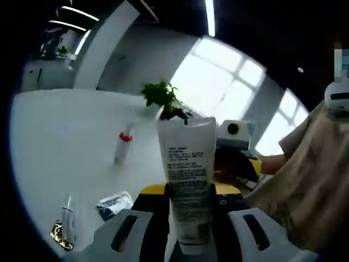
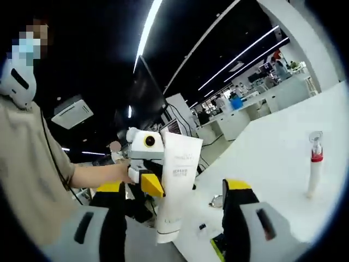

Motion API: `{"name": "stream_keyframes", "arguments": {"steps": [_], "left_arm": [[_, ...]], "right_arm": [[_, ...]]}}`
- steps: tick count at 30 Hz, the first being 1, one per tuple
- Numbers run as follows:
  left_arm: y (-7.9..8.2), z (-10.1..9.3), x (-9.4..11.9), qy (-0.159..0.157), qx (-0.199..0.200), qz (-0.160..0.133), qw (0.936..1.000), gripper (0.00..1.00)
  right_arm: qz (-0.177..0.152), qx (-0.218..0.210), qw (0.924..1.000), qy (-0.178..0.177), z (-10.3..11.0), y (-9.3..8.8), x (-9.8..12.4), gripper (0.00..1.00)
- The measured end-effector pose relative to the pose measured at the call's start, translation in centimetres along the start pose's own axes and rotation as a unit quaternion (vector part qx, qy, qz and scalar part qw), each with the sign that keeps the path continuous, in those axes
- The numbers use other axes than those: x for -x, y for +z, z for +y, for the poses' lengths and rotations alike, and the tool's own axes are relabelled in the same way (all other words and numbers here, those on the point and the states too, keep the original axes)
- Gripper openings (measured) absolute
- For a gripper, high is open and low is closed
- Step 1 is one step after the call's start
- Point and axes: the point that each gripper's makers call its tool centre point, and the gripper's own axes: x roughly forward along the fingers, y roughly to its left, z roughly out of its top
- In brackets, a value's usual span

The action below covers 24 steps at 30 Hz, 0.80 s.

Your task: Arrange the skincare products in the storage area until every visible bottle or jar stands upright without overlapping.

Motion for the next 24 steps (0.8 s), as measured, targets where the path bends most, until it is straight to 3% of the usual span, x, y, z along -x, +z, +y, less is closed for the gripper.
{"name": "stream_keyframes", "arguments": {"steps": [7, 13, 18, 24], "left_arm": [[0.1, -1.8, -0.7, -0.033, 0.000, -0.006, 0.9994, 0.24], [0.5, -2.9, -1.0, -0.058, 0.004, -0.013, 0.9982, 0.25], [0.6, -3.4, -1.1, -0.071, 0.008, -0.015, 0.9973, 0.25], [0.7, -3.3, -1.3, -0.075, 0.004, -0.022, 0.9969, 0.26]], "right_arm": [[-0.006, -0.003, 0.9996, 0.028, 0.6, 1.5, -0.8, 0.57], [-0.007, -0.014, 0.9989, 0.044, 1.1, 1.7, -0.8, 0.52], [-0.017, -0.038, 0.9969, 0.067, 1.9, 2.0, -0.6, 0.37], [-0.029, -0.044, 0.9973, 0.051, 1.6, 2.1, -0.4, 0.35]]}}
